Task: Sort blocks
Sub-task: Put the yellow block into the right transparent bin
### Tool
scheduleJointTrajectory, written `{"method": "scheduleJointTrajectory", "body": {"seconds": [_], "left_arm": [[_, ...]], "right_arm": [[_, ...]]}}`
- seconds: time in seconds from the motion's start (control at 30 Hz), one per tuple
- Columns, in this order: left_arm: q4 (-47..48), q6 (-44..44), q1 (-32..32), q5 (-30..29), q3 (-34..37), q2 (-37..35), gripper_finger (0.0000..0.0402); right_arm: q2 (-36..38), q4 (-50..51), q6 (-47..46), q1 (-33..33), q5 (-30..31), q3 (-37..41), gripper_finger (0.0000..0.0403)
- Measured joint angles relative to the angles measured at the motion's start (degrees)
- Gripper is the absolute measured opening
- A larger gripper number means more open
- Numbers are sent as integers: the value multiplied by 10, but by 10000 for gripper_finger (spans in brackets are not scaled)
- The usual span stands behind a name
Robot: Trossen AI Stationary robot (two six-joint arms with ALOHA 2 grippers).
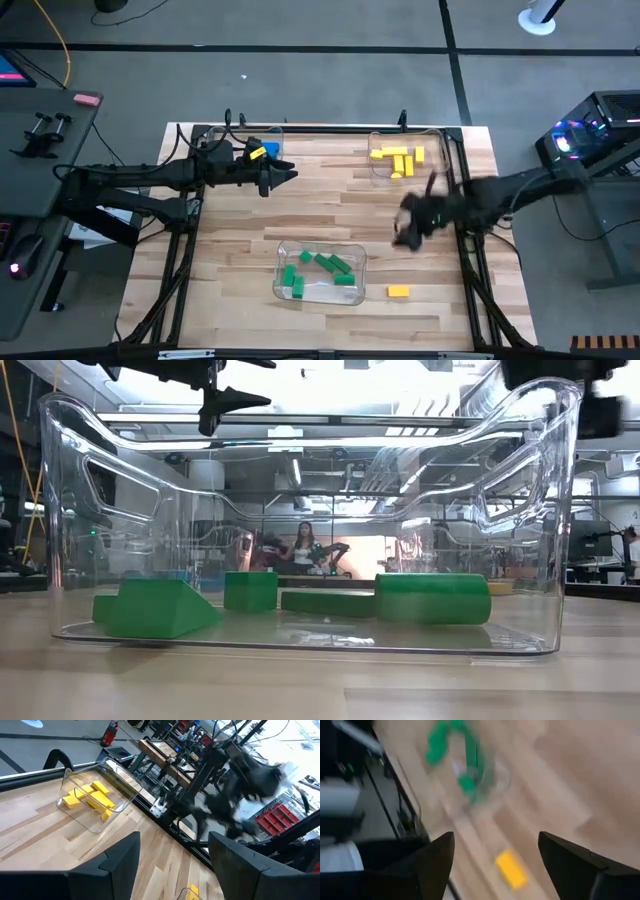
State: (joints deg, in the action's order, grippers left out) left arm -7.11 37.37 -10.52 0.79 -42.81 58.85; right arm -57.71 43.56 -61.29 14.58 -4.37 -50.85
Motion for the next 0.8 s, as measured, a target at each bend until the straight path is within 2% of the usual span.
{"method": "scheduleJointTrajectory", "body": {"seconds": [0.13,0.27,0.43,0.63,0.8], "left_arm": [[0,0,0,0,0,0,220],[0,-1,0,0,0,0,220],[0,-30,0,0,0,0,220],[3,-31,0,0,0,0,220],[20,-31,0,0,0,0,220]], "right_arm": [[-69,-9,-77,121,23,0,285],[-164,-21,-70,185,8,0,285],[-274,-22,30,208,-8,-15,286],[-369,-26,148,208,-33,-49,286],[-424,-38,178,212,-52,-56,286]]}}
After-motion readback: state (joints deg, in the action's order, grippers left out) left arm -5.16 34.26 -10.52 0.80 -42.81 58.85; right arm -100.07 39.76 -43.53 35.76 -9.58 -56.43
